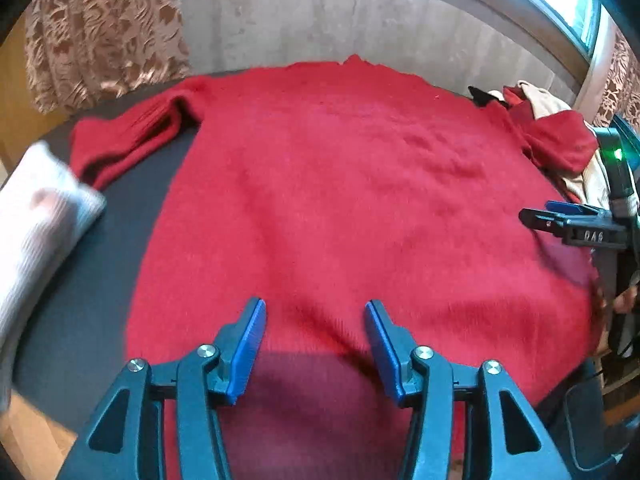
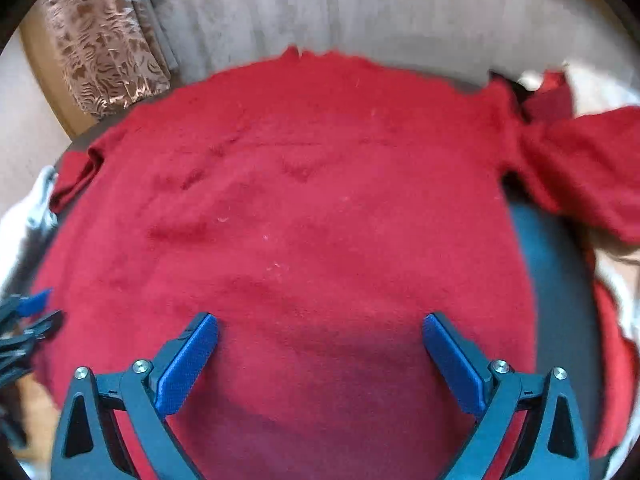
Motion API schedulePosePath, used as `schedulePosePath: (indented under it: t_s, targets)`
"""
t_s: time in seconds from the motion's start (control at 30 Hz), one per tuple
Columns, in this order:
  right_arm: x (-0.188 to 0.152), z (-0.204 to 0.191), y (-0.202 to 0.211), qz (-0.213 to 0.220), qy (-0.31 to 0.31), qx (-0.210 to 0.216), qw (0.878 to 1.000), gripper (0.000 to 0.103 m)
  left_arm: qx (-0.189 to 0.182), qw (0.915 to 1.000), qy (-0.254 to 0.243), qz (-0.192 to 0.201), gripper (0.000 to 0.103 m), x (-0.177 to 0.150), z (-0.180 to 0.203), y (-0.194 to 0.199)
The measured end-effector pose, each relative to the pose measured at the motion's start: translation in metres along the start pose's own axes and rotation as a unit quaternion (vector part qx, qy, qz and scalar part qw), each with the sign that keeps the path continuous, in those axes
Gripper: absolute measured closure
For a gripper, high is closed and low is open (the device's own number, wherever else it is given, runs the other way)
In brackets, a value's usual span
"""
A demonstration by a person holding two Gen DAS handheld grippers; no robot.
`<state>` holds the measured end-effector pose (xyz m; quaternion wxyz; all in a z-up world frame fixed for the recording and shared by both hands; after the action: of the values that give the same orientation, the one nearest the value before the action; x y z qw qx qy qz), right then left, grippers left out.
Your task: Fold clothes
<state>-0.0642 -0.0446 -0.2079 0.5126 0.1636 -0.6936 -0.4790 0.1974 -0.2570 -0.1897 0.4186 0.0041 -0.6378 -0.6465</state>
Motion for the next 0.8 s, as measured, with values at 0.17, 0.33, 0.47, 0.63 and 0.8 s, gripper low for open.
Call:
schedulePosePath:
  t_s: [0.17, 0.33, 0.47, 0.63, 0.8]
  targets:
    - [-0.027, -0.002, 0.011, 0.028, 0.024, -0.01, 0.999, 0.0, 0.011, 0.9997, 0.009, -0.02, 0.049, -0.012, 0.0, 0.012]
    - [-0.034, 0.007, 0.019, 0.036, 0.038, 0.011, 0.999, 0.0, 0.004, 0.9995, 0.009, -0.032, 0.051, 0.013, 0.008, 0.017]
    - [-0.019, 0.012, 0.021, 0.017, 0.001, 0.043, 0.999, 0.0, -0.008, 0.9992, -0.006, 0.038, 0.051, 0.067, 0.026, 0.018]
    - [0.033, 0.028, 0.029, 0.066, -0.038, 0.037, 0.996, 0.0, -0.011, 0.9964, -0.025, 0.08, 0.051, 0.138, 0.058, -0.025]
    - [0.067, 0.033, -0.011, 0.049, -0.04, 0.008, 0.998, 0.0, 0.02, 0.9951, -0.036, 0.09, 0.051, 0.19, 0.067, -0.082]
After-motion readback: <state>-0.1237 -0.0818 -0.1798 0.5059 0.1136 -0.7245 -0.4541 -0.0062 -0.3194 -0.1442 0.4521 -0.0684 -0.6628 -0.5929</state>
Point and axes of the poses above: each gripper's, at about its wrist camera, not at the fingertips, and y roughly against the way its jaws point, z to its right, x to its top, the point moved 4 cm from there along -y, roughly the way its jaws point, and after that the axes turned 8 degrees about y, right-handed, at the moved point
